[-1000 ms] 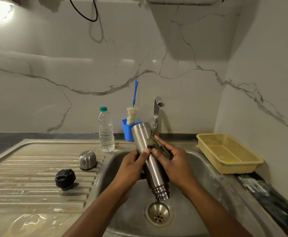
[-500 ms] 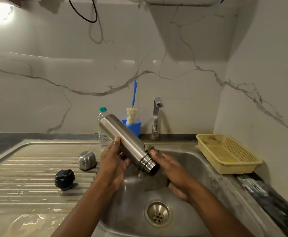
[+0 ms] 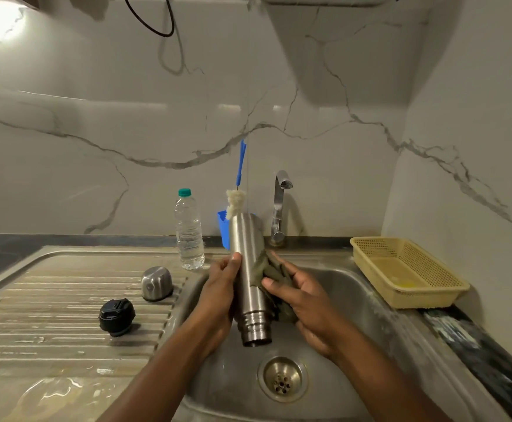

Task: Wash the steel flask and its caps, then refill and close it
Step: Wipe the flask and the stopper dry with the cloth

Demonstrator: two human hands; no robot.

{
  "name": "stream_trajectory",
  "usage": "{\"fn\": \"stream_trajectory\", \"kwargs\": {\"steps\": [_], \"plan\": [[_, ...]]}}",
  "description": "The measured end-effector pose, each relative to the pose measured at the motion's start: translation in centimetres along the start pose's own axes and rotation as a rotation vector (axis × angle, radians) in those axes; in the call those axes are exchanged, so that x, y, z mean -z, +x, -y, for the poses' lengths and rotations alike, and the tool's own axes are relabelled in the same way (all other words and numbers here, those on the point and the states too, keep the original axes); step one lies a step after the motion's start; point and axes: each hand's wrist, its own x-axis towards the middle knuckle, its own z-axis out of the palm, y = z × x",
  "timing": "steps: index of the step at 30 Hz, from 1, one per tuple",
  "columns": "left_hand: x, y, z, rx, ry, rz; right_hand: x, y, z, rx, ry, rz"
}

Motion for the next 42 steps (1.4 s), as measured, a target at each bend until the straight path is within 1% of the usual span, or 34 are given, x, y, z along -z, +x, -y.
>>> {"fn": "stream_trajectory", "kwargs": {"steps": [3,6,9,12,15,18,23,25,28,31,33,36,38,39,40,42], "plan": [[-0.3,-0.3,0.2,-0.035,0.102,0.05,-0.4,0.1,-0.2,0.095,-0.099,-0.052],[-0.4,-0.7,0.3,-0.021,0.116,0.14,-0.3,0.0,0.1,0.201,-0.233,-0.095],[-0.9,-1.4,0.6,-0.038,0.16,0.231,-0.4,0.0,0.2,0.274,-0.322,-0.103],[-1.0,-1.8,0.7,-0.043,0.149,0.277,-0.3,0.3,0.1,0.308,-0.343,-0.104],[-0.8,-1.6,0.7,-0.015,0.119,0.28,-0.1,0.4,0.6,0.333,-0.329,-0.109],[-0.7,-1.6,0.6,-0.001,0.124,0.305,0.4,0.7,1.5,0.388,-0.364,-0.126],[-0.6,-2.2,0.5,-0.049,0.275,0.437,2.1,1.6,3.2,0.471,-0.489,-0.233],[-0.4,-2.1,0.6,-0.075,0.33,0.461,2.9,1.7,3.8,0.487,-0.563,-0.227],[-0.1,-2.0,0.4,-0.091,0.381,0.483,3.5,1.5,4.8,0.463,-0.604,-0.182],[0.0,-1.9,0.3,-0.115,0.43,0.502,4.0,1.6,5.1,0.347,-0.532,-0.195],[-0.1,-2.0,0.5,-0.119,0.436,0.501,3.9,1.7,5.0,0.29,-0.456,-0.26],[-0.3,-2.1,0.8,-0.118,0.41,0.483,3.7,2.1,4.4,0.363,-0.46,-0.446],[-0.2,-2.1,0.8,-0.116,0.379,0.466,3.5,2.3,4.3,0.369,-0.315,-0.556],[-0.2,-2.2,0.8,-0.109,0.366,0.456,3.4,2.4,4.3,0.352,-0.244,-0.58],[-0.1,-2.1,0.7,-0.098,0.352,0.446,3.3,2.4,4.2,0.334,-0.195,-0.57],[0.0,-2.0,0.5,-0.069,0.314,0.423,2.5,2.2,3.7,0.313,-0.148,-0.471]]}}
